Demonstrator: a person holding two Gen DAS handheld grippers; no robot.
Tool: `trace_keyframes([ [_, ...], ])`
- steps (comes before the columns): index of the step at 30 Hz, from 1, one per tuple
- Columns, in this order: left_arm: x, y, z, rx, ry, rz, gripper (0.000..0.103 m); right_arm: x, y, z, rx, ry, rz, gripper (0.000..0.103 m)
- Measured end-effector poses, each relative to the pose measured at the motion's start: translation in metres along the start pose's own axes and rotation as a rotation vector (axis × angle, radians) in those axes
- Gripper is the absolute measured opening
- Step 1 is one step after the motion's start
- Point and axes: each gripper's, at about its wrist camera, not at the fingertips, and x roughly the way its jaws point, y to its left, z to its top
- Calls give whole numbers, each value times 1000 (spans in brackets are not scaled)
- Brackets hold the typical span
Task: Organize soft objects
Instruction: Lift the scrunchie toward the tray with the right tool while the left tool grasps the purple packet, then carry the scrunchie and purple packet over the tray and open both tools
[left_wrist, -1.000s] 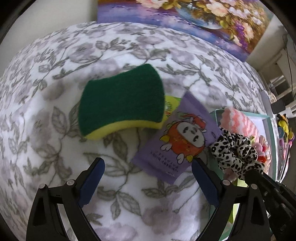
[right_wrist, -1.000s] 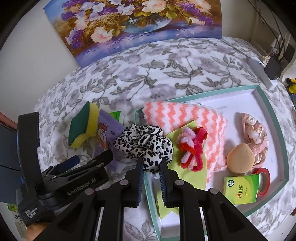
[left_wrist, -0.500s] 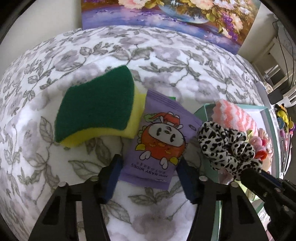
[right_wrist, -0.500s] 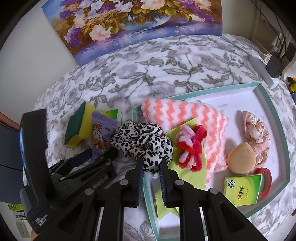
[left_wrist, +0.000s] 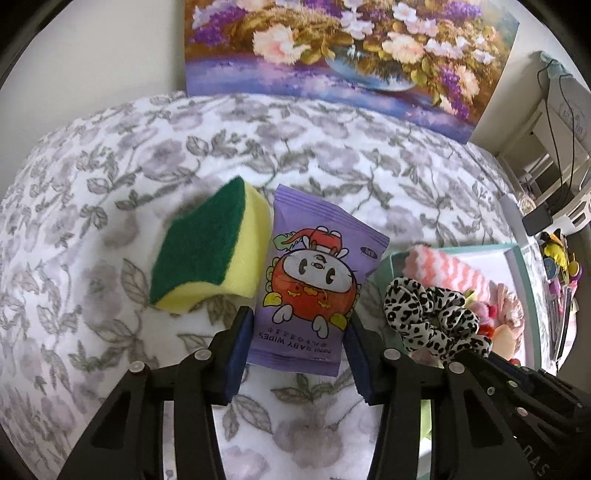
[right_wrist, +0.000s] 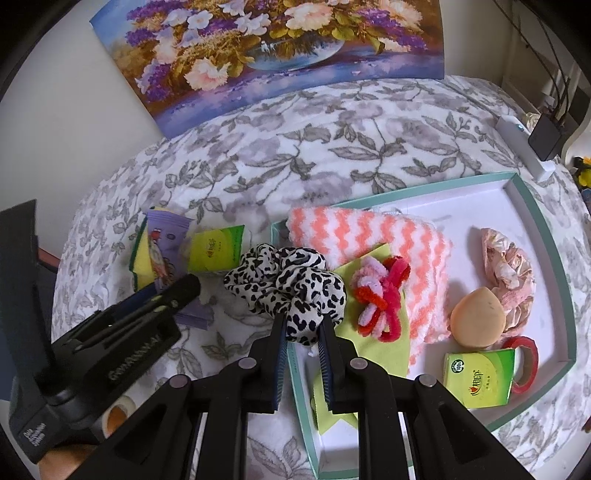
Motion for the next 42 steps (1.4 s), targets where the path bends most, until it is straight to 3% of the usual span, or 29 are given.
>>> trace_keyframes([
  [12, -55, -7, 12, -25, -113, 24, 50, -44, -8, 6, 6, -97, 24, 18],
  [18, -69, -31, 13, -5, -131, 19, 50, -65, -32, 11, 49, -155, -45, 18],
  [31, -46, -135, -9, 169, -78, -24, 50, -58, -140, 5, 252, -133, -210, 18],
  [37, -33, -170, -18, 239, -53, -33, 50, -62, -179, -5, 332, -137, -228, 18],
  [42, -19, -186, -23, 265, -27, -35, 51, -53, -186, -6, 340, -120, -230, 18],
])
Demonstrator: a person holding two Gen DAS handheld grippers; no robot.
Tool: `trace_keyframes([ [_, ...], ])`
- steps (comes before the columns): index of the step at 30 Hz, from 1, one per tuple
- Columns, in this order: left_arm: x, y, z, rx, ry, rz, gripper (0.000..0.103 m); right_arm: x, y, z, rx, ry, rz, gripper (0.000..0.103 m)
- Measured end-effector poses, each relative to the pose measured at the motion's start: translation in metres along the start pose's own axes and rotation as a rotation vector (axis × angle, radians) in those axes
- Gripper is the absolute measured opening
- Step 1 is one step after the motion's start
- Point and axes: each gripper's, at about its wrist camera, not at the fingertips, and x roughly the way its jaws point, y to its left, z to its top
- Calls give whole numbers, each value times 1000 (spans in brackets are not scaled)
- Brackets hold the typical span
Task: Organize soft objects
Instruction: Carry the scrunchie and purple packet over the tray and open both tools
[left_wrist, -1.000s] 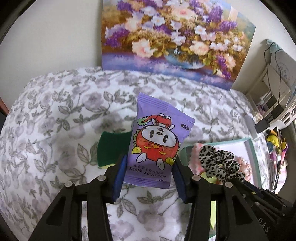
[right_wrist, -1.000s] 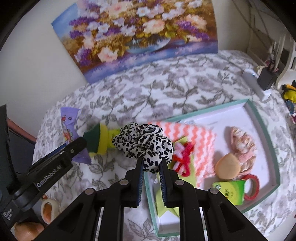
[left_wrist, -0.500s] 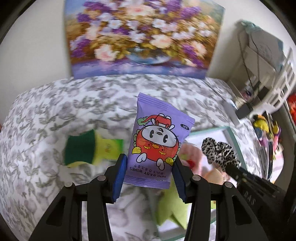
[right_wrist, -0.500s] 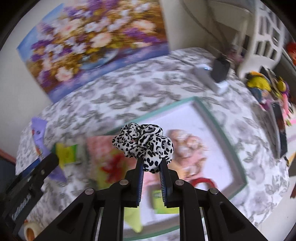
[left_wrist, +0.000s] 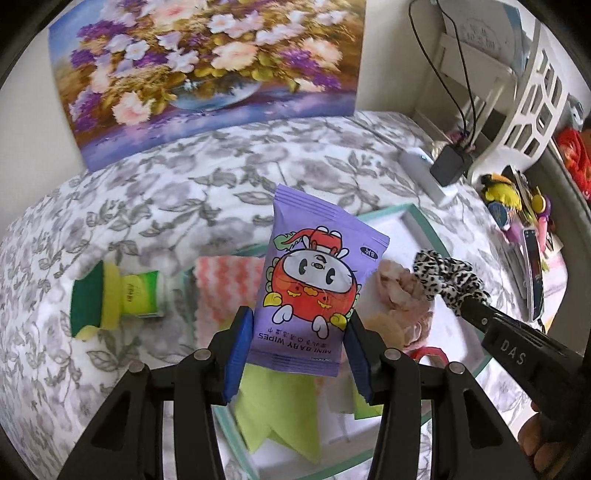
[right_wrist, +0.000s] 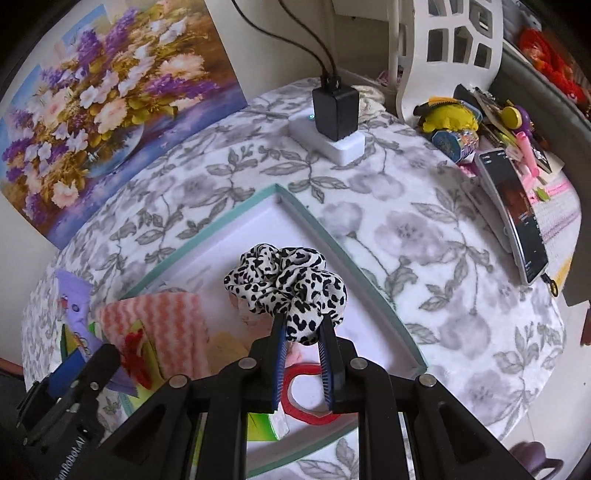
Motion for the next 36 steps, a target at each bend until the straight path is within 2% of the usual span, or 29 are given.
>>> trace_keyframes([
  [6, 22, -5, -6, 5, 58, 2, 51, 33, 7, -10, -34, 95, -12, 18],
  [12, 29, -6, -8, 7, 87, 1, 53, 39, 7, -14, -40, 122, -24, 23],
  [15, 25, -7, -6, 17, 83, 9, 55, 37, 5, -13, -28, 124, -22, 34],
  [17, 21, -6, -4, 19, 83, 10, 55, 35, 3, -13, -17, 127, -9, 46],
  [20, 16, -5, -4, 24, 93, 23, 55, 31, 2, -12, 2, 120, 4, 58],
  [25, 8, 2, -2, 11, 87, 47, 56, 29, 5, -12, -8, 115, 2, 67],
  [27, 6, 5, -1, 5, 85, 51, 68, 29, 4, -12, -7, 117, 3, 72],
  [28, 5, 6, -1, 2, 82, 54, 77, 30, 4, -13, -6, 119, 4, 75],
  [36, 0, 13, 1, -26, 59, 47, 82, 31, 3, -13, -15, 114, -6, 93],
])
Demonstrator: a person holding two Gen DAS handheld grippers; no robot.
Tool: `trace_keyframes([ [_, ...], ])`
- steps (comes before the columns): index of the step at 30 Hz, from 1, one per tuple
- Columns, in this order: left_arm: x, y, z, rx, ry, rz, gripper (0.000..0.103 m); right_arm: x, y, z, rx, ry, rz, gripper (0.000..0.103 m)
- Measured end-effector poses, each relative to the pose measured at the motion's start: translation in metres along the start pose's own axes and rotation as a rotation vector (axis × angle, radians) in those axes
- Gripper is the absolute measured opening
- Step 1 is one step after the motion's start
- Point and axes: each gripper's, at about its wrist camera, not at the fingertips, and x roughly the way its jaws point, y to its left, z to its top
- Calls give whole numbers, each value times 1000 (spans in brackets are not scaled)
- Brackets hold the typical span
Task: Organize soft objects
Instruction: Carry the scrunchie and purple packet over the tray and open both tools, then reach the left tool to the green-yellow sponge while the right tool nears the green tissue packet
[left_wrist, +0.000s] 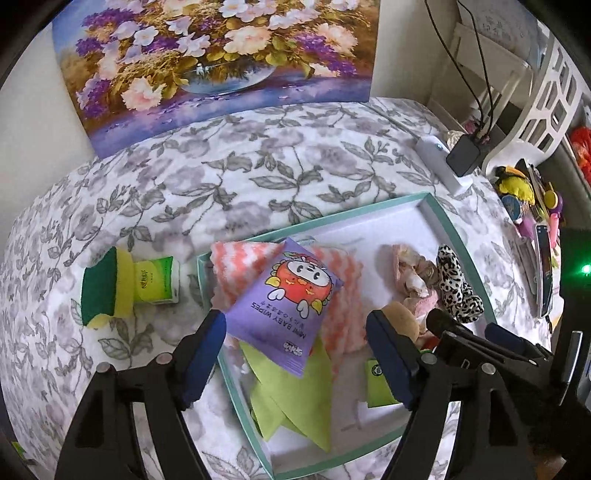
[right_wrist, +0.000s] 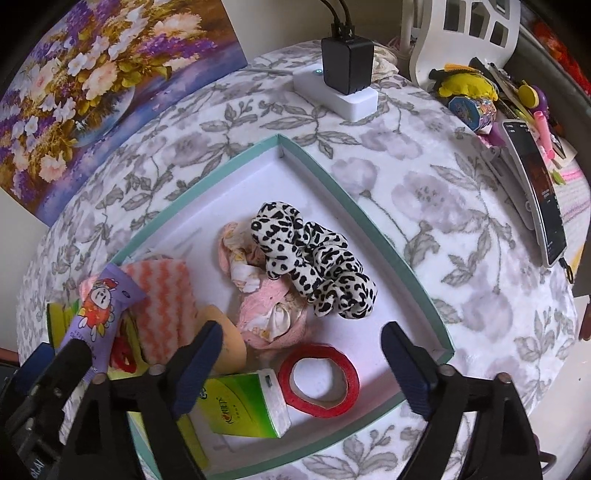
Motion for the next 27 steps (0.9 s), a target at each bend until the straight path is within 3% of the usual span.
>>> trace_keyframes([
  [2, 0, 5, 0, -19, -6, 3, 84, 0, 0, 0, -3, -3, -3, 101],
  [5, -1, 17, 0, -68, -24, 13, 97, 0, 0, -1, -5, -8, -4, 103],
  [18, 1, 85, -5, -269, -48, 77, 97, -1, 12, -4, -28, -8, -11, 103],
  [27, -12, 149, -15, -382, -46, 172, 97, -21, 62, -14, -107, -34, 48, 103],
])
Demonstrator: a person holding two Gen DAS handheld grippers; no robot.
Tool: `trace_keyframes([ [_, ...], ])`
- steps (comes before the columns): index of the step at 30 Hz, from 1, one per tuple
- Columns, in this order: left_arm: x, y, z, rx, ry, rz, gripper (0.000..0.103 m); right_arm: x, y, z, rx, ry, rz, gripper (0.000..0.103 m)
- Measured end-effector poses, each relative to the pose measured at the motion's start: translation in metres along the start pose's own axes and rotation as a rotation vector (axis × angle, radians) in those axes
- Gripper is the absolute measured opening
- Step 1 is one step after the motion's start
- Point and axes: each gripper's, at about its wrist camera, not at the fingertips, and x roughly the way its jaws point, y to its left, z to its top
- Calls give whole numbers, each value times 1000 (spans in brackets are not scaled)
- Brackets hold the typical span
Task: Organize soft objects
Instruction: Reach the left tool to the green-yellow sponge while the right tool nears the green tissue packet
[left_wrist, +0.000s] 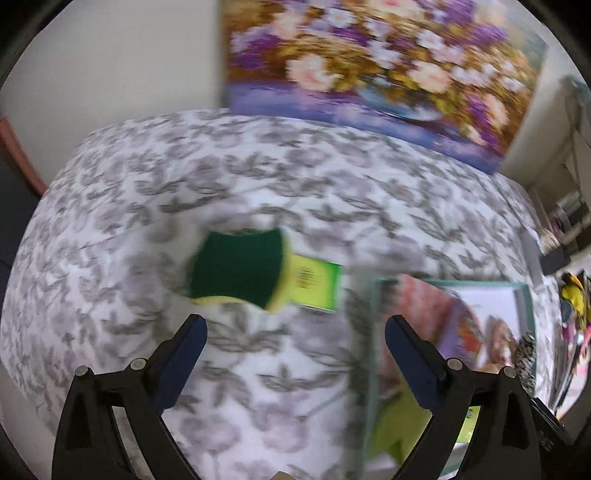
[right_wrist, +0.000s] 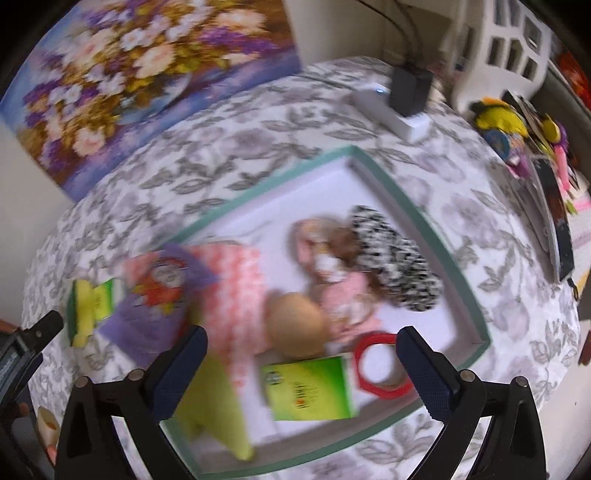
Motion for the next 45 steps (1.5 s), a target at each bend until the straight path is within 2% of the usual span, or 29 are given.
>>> trace_keyframes([
  [10, -7, 82, 12, -111, -9, 90, 97, -20, 77, -9, -115, -26, 52, 103],
  [28, -13, 168, 10, -217, -8, 114, 97, -19, 182, -42, -277, -1, 122, 103],
  [35, 4, 172, 14, -232, 23, 74, 97, -10, 204, -46, -322, 11, 121, 103],
  [41, 34, 152, 18, -203, 85, -9, 97, 4, 209, -39, -334, 20, 95, 103],
  [45, 48, 141, 21, -223, 106, -54, 97, 10, 210, -29, -328, 6, 83, 103],
])
